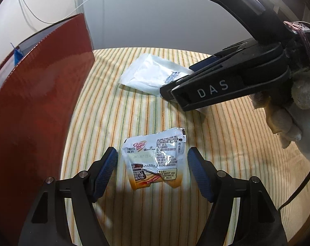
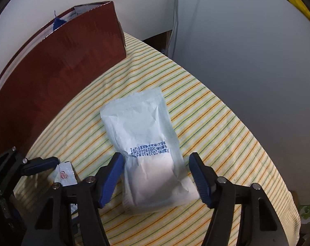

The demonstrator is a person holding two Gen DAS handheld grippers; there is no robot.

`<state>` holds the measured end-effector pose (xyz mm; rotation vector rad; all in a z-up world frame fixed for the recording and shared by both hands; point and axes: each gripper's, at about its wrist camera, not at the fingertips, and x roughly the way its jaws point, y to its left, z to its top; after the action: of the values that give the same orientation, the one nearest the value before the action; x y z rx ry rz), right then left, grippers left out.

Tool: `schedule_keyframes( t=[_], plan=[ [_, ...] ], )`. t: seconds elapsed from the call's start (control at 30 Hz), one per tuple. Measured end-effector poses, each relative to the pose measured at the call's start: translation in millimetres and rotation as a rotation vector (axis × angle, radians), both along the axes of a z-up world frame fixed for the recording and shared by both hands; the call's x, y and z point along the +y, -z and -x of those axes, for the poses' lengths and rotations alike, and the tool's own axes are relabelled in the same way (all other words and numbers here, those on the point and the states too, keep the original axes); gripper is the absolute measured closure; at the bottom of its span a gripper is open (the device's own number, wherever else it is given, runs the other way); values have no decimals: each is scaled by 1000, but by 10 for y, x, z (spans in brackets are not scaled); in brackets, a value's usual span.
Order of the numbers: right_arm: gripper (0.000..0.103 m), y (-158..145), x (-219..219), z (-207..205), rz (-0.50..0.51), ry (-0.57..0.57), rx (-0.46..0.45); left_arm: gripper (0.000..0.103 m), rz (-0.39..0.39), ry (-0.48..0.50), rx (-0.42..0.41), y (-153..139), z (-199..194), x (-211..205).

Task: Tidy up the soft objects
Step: 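Grasp the snack packet with the left gripper while the right gripper grasps the white sachet, then carry the snack packet and white sachet over the shoebox with both grippers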

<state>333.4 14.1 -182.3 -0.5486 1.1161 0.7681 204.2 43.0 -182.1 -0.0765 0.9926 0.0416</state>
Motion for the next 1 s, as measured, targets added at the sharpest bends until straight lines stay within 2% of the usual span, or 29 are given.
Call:
schedule_keyframes(
  t=[0.1, 0.17, 0.23, 0.47, 0.77, 1.0],
  plan=[
    [51, -26, -40, 21, 0, 4, -2, 45, -14, -20, -10, -48, 102, -36],
    [54, -31, -55, 26, -4, 4, -1, 48, -1, -27, -12, -52, 99, -11],
    [59, -47, -103, 17, -9, 11, 0, 55, -7, -38, -17, -43, 100, 21],
    [68, -53, -239, 69, -35, 55, 4, 58, 20, -34, -26, -54, 163, 33],
    [69, -127, -544, 138, -86, 130, 2, 59, 18, -16, -55, -158, 284, -22],
    [69, -332, -766, 289, -151, 176, 7, 60, 26, 2, -84, -330, 420, -63]
  ],
)
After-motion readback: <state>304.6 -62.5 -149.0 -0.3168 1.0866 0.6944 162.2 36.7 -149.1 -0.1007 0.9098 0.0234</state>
